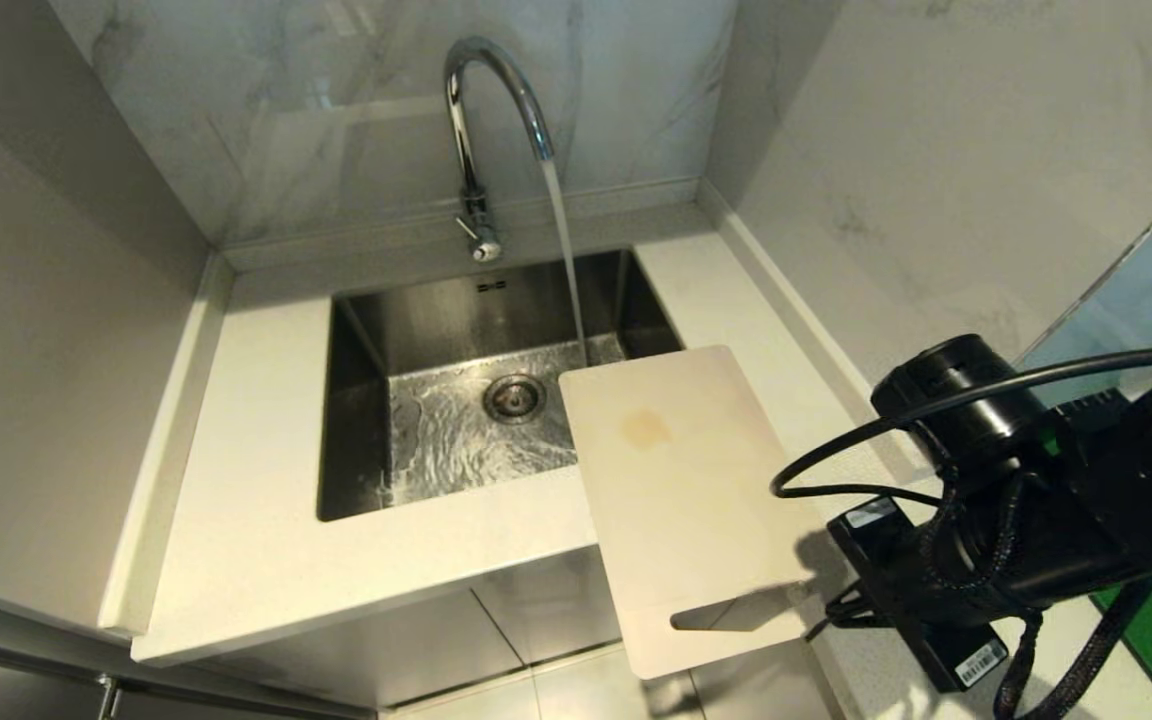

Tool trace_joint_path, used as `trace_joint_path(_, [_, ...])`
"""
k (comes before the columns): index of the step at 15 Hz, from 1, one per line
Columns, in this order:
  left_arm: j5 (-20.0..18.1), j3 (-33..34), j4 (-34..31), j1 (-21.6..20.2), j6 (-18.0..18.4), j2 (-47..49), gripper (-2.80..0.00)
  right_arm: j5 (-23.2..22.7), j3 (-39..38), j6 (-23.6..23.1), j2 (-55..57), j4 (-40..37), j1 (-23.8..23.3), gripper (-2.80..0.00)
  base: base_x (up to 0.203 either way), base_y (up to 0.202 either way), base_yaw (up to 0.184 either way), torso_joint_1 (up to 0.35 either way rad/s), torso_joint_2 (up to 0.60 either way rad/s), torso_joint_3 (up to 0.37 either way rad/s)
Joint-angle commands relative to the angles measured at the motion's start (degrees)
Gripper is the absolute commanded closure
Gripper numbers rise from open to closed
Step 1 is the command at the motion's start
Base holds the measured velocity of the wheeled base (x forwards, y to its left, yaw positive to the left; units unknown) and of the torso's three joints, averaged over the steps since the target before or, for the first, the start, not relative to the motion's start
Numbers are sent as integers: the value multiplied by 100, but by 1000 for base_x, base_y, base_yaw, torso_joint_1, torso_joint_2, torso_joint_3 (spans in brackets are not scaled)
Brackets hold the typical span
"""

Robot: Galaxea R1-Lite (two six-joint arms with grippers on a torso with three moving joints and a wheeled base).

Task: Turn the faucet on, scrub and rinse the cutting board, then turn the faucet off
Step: Pick up the cutting board

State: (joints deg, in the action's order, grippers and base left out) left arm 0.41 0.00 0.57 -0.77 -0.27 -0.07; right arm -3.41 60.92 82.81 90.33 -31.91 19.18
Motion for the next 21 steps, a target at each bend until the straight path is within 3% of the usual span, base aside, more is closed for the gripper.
trace_joint_path(1, [2,9,4,-2,0,-10,0,-10,25,40,349,5,7,0,0,0,0,0,0,0])
trace_joint_path(9, [2,0,-5,-2,0,-10,0,-29,56,-57,903,265,15,0,0,0,0,0,0,0])
trace_joint_path(10, [2,9,4,-2,-8,-10,0,-47,87,-84,948,267,24,-280,0,0,0,0,0,0])
trace_joint_path(21, [2,0,3,-2,0,-10,0,-72,122,-72,1399,221,60,-280,0,0,0,0,0,0])
